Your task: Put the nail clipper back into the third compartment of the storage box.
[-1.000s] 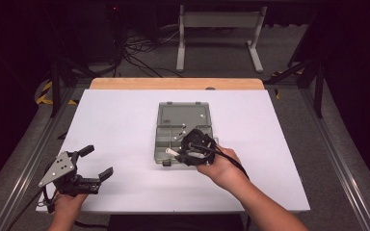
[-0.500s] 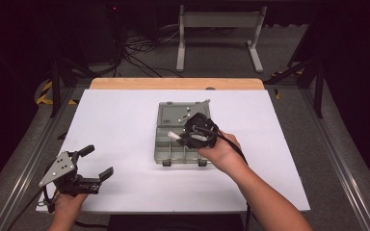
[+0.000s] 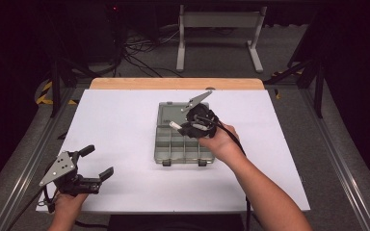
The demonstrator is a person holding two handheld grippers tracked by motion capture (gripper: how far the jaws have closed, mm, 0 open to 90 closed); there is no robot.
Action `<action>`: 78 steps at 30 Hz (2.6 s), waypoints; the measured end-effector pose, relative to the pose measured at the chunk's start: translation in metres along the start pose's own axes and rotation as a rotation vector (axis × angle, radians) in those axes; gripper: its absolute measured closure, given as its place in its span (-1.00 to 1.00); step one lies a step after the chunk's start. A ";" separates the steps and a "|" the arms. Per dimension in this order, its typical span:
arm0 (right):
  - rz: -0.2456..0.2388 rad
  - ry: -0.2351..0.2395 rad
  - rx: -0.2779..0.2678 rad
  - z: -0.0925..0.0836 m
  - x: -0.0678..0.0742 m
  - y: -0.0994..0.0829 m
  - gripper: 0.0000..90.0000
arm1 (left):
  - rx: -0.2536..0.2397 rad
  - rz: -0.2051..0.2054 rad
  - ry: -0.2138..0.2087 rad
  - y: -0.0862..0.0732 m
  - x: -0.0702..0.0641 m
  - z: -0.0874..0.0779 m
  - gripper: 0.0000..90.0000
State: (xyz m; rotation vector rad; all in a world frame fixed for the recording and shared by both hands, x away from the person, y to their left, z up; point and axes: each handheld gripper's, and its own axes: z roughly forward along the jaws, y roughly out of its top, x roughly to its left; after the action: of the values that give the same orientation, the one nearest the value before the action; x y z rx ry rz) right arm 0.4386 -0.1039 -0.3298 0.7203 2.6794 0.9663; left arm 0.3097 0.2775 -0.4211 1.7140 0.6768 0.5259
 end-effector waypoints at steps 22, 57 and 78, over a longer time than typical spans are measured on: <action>0.054 -0.061 -0.024 0.024 -0.040 -0.001 0.72 | 0.010 0.000 -0.005 0.000 0.001 0.000 -0.99; 0.098 -0.033 0.041 0.047 -0.053 -0.035 0.72 | 0.010 0.000 -0.011 -0.001 0.001 0.002 -0.99; 0.137 0.004 0.063 0.051 -0.051 -0.044 0.72 | 0.005 -0.001 -0.010 -0.001 0.000 0.003 -0.99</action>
State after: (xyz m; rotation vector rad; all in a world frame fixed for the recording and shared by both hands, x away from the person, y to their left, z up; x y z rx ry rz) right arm 0.4832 -0.1310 -0.3956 0.9261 2.7046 0.9186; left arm 0.3117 0.2759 -0.4225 1.7195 0.6723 0.5157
